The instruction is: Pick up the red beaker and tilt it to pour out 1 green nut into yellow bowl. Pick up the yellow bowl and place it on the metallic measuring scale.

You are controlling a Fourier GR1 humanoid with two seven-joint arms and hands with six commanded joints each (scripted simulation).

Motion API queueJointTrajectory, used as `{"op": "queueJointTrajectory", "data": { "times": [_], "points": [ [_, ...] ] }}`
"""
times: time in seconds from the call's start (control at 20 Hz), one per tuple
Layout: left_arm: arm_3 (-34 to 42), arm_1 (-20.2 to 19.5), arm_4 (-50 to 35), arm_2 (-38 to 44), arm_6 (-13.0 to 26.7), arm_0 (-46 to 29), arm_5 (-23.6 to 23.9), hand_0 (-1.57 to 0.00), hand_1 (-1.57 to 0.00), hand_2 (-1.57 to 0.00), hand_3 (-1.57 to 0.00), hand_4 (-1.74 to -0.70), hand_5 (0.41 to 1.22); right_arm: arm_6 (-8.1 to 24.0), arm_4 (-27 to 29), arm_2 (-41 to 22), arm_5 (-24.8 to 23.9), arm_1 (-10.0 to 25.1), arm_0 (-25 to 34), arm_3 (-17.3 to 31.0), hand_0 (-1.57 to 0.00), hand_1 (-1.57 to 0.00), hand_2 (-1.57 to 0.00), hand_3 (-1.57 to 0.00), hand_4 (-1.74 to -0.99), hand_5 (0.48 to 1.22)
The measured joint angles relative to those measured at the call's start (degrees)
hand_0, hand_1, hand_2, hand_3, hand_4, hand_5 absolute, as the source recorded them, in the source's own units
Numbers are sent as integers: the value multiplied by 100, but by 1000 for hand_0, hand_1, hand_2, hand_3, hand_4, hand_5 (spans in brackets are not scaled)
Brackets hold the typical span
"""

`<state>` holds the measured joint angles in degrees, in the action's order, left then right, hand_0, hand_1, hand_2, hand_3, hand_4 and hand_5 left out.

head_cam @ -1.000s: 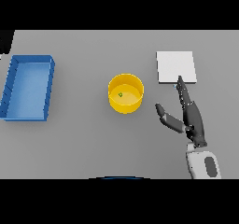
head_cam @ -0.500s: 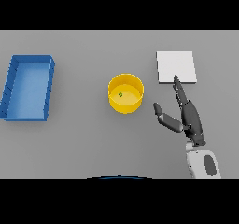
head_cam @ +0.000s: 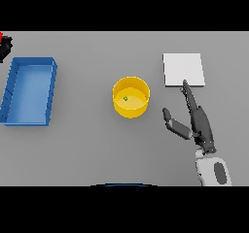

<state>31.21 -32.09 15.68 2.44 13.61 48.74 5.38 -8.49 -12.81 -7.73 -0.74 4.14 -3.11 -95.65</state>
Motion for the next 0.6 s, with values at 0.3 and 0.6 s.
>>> {"op": "queueJointTrajectory", "data": {
  "times": [0.3,0.6],
  "points": [
    [1963,151,-334,-111,1135,-1281,98,-1571,-1571,-1526,-1525,-1521,818,54,68,-5,35,-54,25,43,1,1,1,1,-1155,670],
    [3166,-77,-1081,-177,1392,-1915,-1204,-481,-440,-418,-431,-915,651,-61,106,16,62,-15,-81,1,1,1,1,1,-1155,670]
  ]
}}
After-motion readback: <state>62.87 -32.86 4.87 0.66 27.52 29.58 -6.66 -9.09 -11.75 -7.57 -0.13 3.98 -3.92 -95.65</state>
